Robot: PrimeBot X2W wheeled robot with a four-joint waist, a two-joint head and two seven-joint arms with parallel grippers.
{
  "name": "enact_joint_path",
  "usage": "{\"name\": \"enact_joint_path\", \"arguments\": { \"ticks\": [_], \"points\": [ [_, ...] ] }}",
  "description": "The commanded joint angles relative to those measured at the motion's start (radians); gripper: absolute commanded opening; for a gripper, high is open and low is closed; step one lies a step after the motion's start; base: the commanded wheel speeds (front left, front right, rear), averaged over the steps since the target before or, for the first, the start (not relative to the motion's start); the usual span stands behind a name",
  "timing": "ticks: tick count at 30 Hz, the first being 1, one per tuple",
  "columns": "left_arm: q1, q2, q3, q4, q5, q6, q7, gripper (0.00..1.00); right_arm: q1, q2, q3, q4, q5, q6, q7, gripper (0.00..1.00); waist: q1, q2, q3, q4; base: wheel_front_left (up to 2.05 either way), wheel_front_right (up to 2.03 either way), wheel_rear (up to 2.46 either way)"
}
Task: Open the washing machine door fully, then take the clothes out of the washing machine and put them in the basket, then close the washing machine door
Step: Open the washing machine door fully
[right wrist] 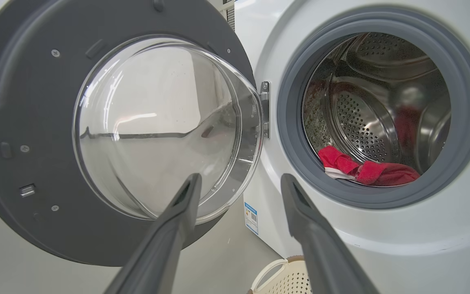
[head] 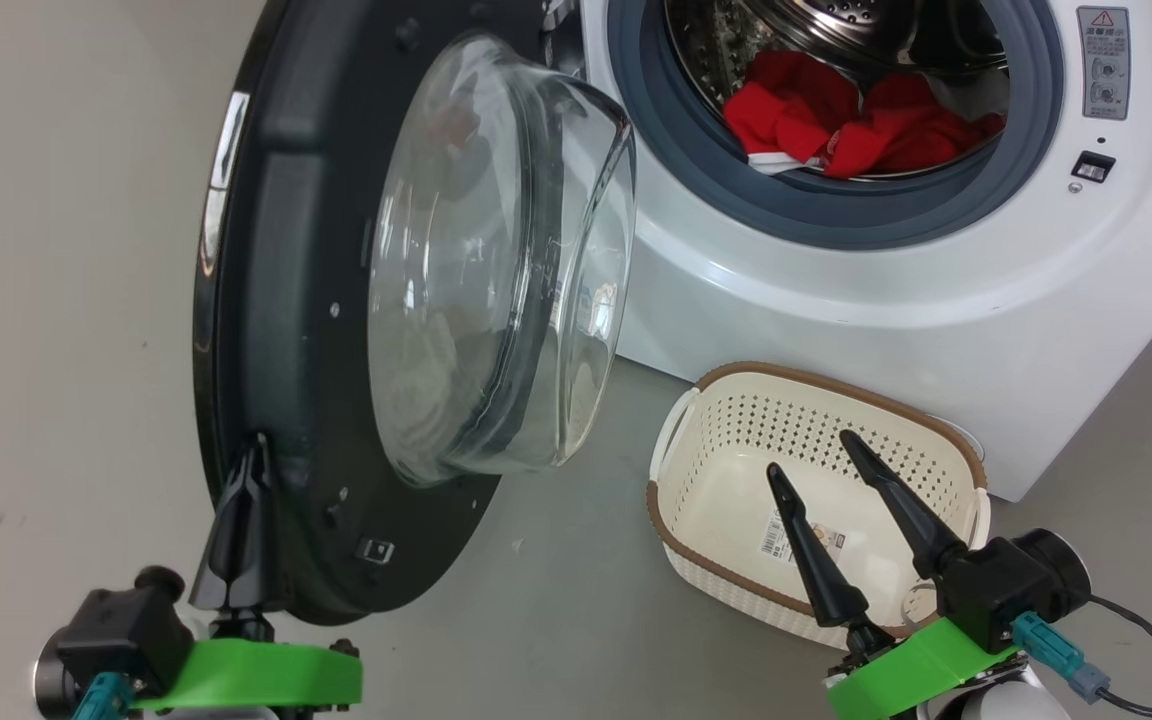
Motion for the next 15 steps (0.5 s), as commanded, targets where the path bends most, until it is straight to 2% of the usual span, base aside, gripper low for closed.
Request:
{"name": "enact_joint_path", "arguments": {
  "ticks": [1, 15],
  "points": [
    [-0.039, 0.021, 0.040, -0.001, -0.007, 0.008, 0.008, 0.00, -0.040, 0.002, 0.022, -0.022, -0.009, -0.001, -0.006, 1.00, 0.0000, 0.0000, 0.002, 0.000, 0.00, 0.00, 0.00],
    [-0.057, 0.051, 0.079, 0.068, -0.032, 0.008, -0.004, 0.00, -0.036, 0.002, 0.030, -0.015, -0.006, -0.001, -0.006, 1.00, 0.0000, 0.0000, -0.012, -0.007, 0.00, 0.00, 0.00]
  ]
}}
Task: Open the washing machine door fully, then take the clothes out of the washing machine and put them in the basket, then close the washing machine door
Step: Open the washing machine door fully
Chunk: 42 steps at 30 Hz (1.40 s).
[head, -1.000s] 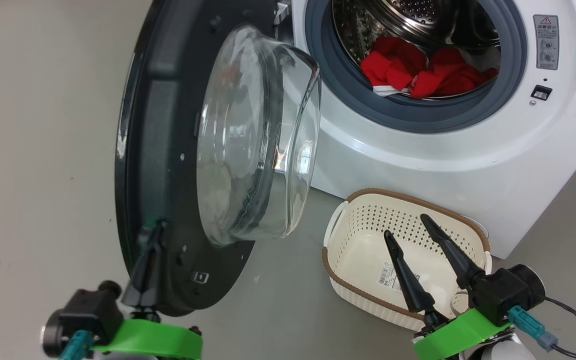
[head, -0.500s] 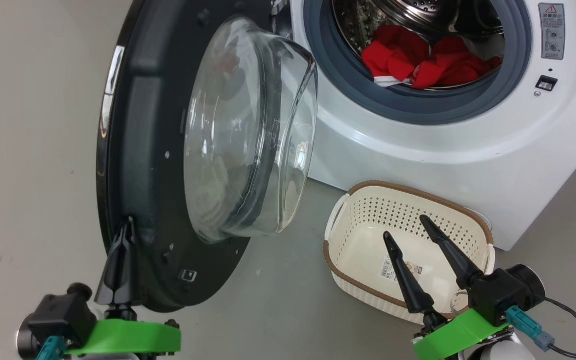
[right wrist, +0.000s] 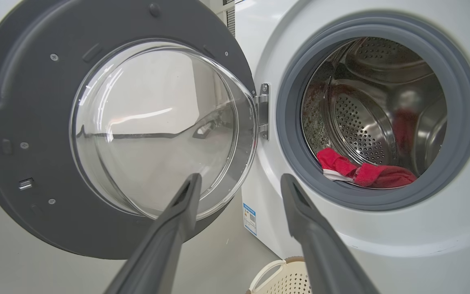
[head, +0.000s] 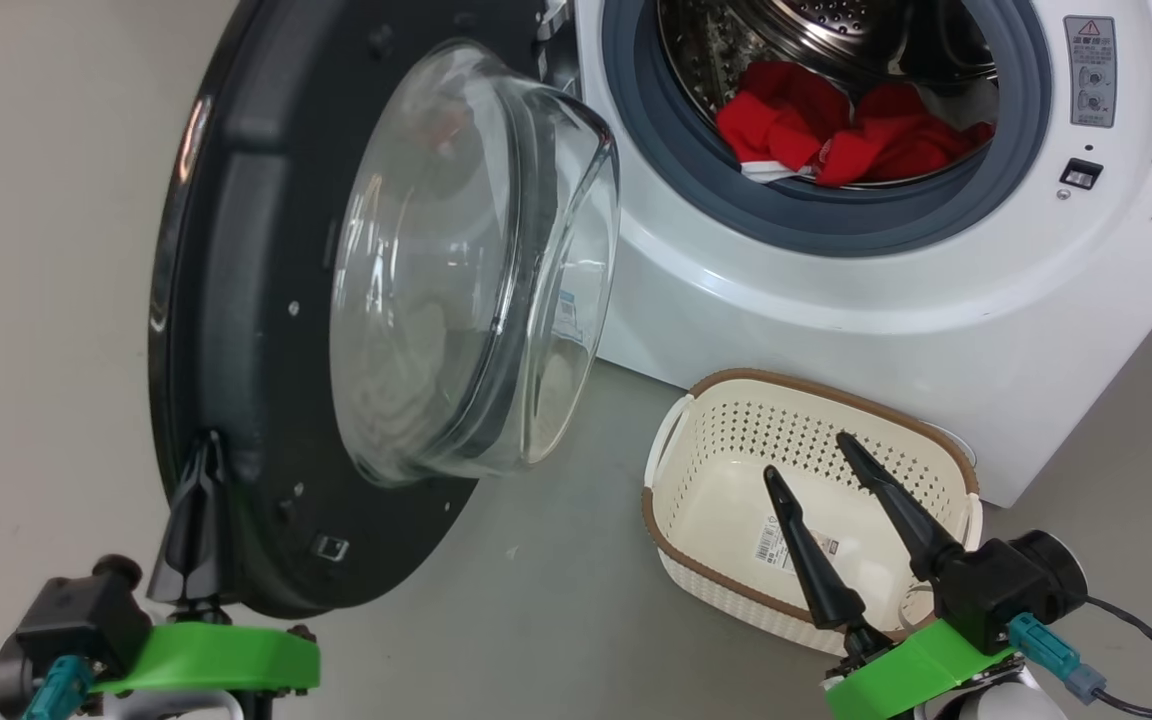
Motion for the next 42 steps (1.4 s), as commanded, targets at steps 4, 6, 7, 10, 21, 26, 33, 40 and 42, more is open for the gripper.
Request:
{"name": "enact_joint_path", "arguments": {
  "ticks": [4, 6, 7, 10, 21, 26, 33, 40, 42],
  "points": [
    [-0.042, 0.035, 0.053, 0.028, -0.018, 0.008, 0.001, 0.00, -0.035, 0.002, 0.027, -0.020, -0.014, -0.001, -0.005, 1.00, 0.0000, -0.0001, 0.003, -0.002, 0.00, 0.00, 0.00],
    [-0.052, 0.043, 0.065, 0.051, -0.024, 0.006, -0.006, 0.00, -0.037, 0.002, 0.031, -0.022, -0.023, -0.001, 0.001, 1.00, 0.0000, -0.0001, 0.006, -0.004, 0.00, 0.00, 0.00],
    [-0.056, 0.045, 0.070, 0.060, -0.026, 0.005, -0.009, 0.00, -0.039, 0.002, 0.032, -0.023, -0.025, -0.001, 0.003, 1.00, 0.0000, -0.0001, 0.007, -0.004, 0.00, 0.00, 0.00],
    [-0.071, 0.051, 0.081, 0.084, -0.033, 0.002, -0.017, 0.00, -0.043, 0.002, 0.034, -0.029, -0.033, -0.001, 0.010, 1.00, 0.0000, -0.0001, 0.014, -0.004, 0.00, 0.00, 0.00],
    [-0.144, 0.067, 0.108, 0.169, -0.046, -0.016, -0.038, 0.00, -0.056, 0.002, 0.046, -0.052, -0.061, -0.001, 0.035, 1.00, 0.0000, -0.0001, 0.053, 0.000, 0.00, 0.00, 0.00],
    [-0.180, 0.069, 0.120, 0.214, -0.055, -0.024, -0.045, 0.00, -0.063, 0.002, 0.049, -0.063, -0.074, -0.001, 0.048, 1.00, 0.0000, -0.0001, 0.072, 0.002, 0.00, 0.00, 0.00],
    [-0.215, 0.073, 0.144, 0.261, -0.064, -0.033, -0.052, 0.00, -0.067, 0.002, 0.052, -0.074, -0.087, -0.001, 0.060, 1.00, 0.0000, -0.0001, 0.087, 0.002, 0.00, 0.00, 0.00],
    [-0.255, 0.089, 0.178, 0.327, -0.069, -0.056, -0.056, 0.00, -0.070, 0.002, 0.055, -0.088, -0.098, -0.001, 0.070, 1.00, 0.0000, -0.0001, 0.100, 0.000, 0.00, 0.00, 0.00],
    [-0.268, 0.094, 0.187, 0.350, -0.067, -0.062, -0.057, 0.00, -0.070, 0.002, 0.055, -0.091, -0.102, -0.001, 0.073, 1.00, 0.0000, -0.0001, 0.103, -0.001, 0.00, 0.00, 0.00]
  ]
}}
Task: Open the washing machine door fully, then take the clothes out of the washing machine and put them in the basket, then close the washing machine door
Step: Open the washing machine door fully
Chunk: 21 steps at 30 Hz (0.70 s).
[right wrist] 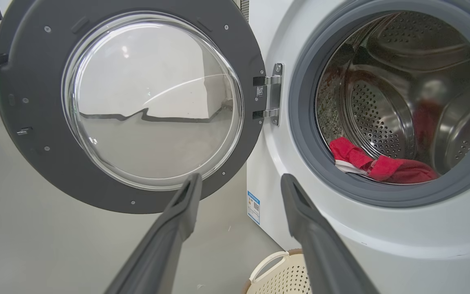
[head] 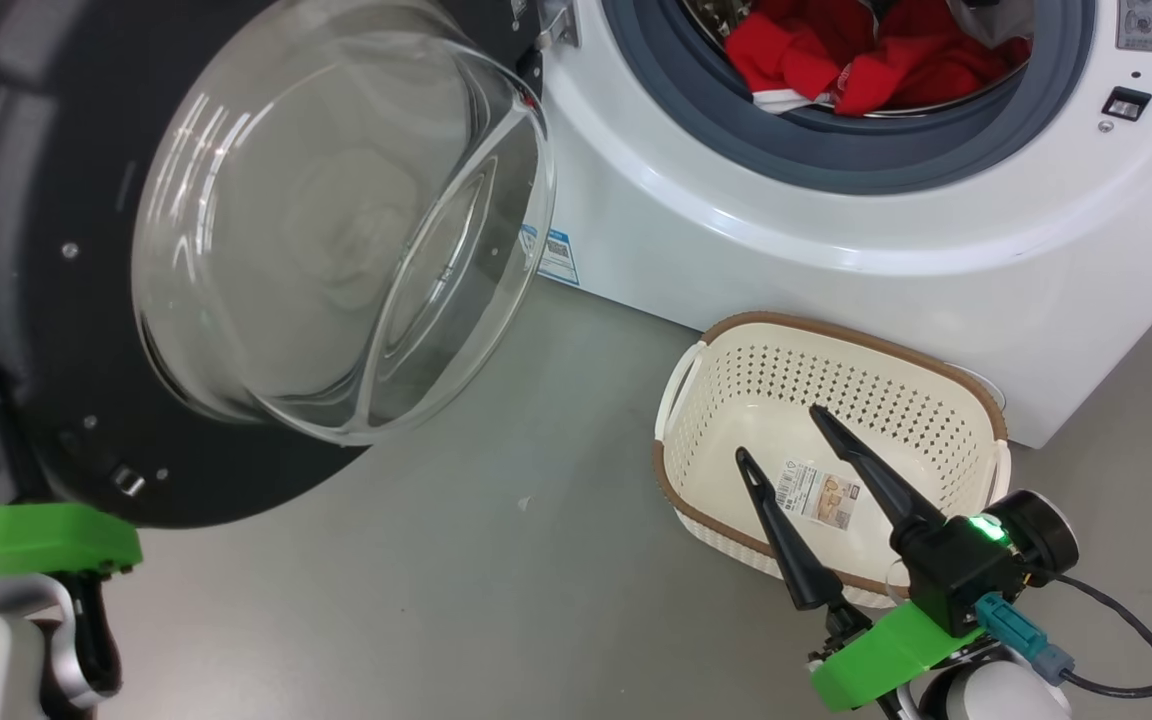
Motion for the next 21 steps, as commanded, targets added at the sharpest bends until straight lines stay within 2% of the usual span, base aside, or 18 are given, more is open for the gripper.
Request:
{"name": "enact_joint_path", "arguments": {
  "ticks": [1, 21],
  "points": [
    [-0.044, 0.026, 0.013, 0.010, 0.000, -0.028, 0.014, 0.00, -0.034, 0.004, 0.027, -0.032, -0.016, -0.001, 0.003, 1.00, 0.0000, -0.0001, 0.003, -0.001, 0.00, 0.00, 0.00],
    [-0.147, 0.040, 0.131, 0.169, 0.071, -0.094, 0.013, 0.00, -0.027, 0.004, 0.016, -0.053, -0.032, -0.001, 0.017, 1.00, 0.0000, -0.0001, 0.015, -0.009, 0.00, 0.00, 0.00]
  ]
}}
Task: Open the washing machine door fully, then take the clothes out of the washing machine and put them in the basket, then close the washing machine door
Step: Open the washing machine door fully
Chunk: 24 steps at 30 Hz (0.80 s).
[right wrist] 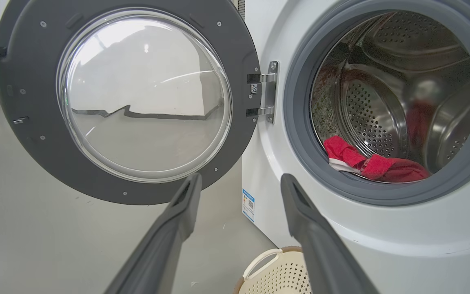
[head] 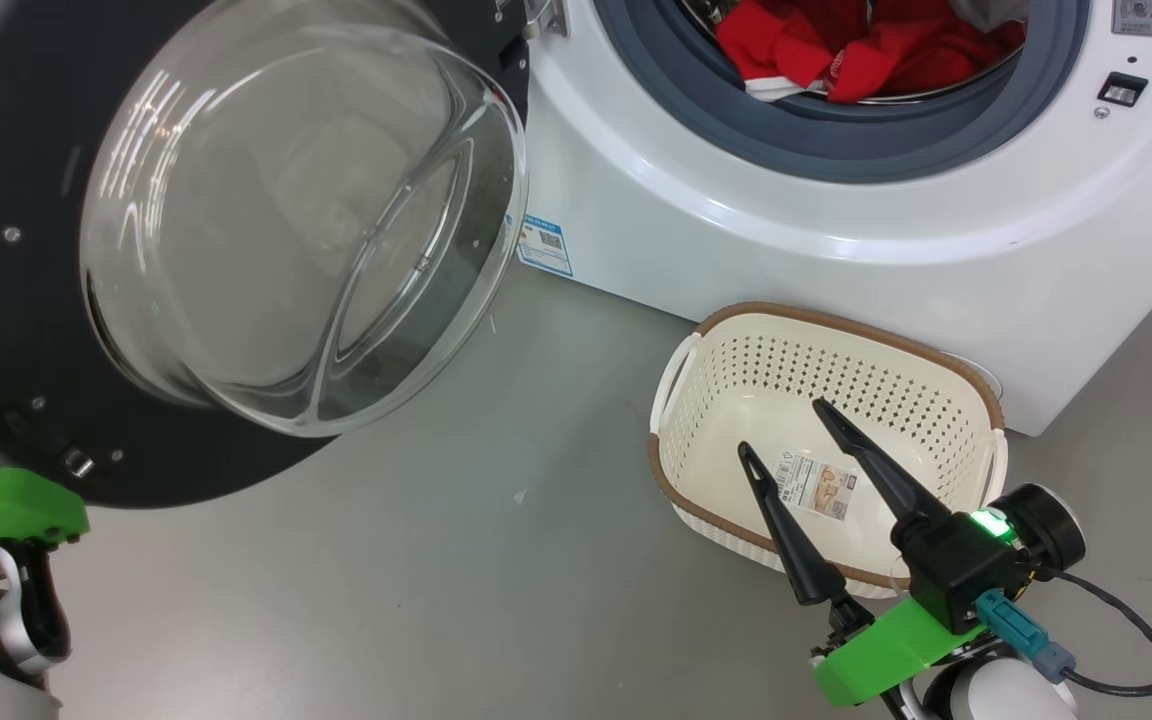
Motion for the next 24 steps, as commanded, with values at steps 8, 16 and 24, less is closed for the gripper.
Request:
{"name": "enact_joint_path", "arguments": {
  "ticks": [8, 16, 24],
  "points": [
    [-0.045, 0.024, 0.058, 0.020, 0.045, -0.037, 0.011, 0.00, -0.025, 0.006, 0.028, -0.024, 0.002, -0.001, -0.005, 1.00, 0.0000, 0.0000, -0.011, 0.002, 0.00, 0.00, 0.00],
    [-0.018, 0.011, 0.082, 0.000, 0.063, -0.058, 0.011, 0.00, -0.020, 0.006, 0.033, -0.006, 0.026, -0.001, -0.022, 1.00, 0.0000, 0.0000, -0.041, 0.005, 0.00, 0.00, 0.00],
    [0.031, -0.006, 0.089, -0.090, 0.084, -0.069, 0.011, 0.00, -0.014, 0.006, 0.030, 0.014, 0.054, -0.001, -0.046, 1.00, 0.0000, 0.0000, -0.069, 0.006, 0.00, 0.00, 0.00]
  ]
}}
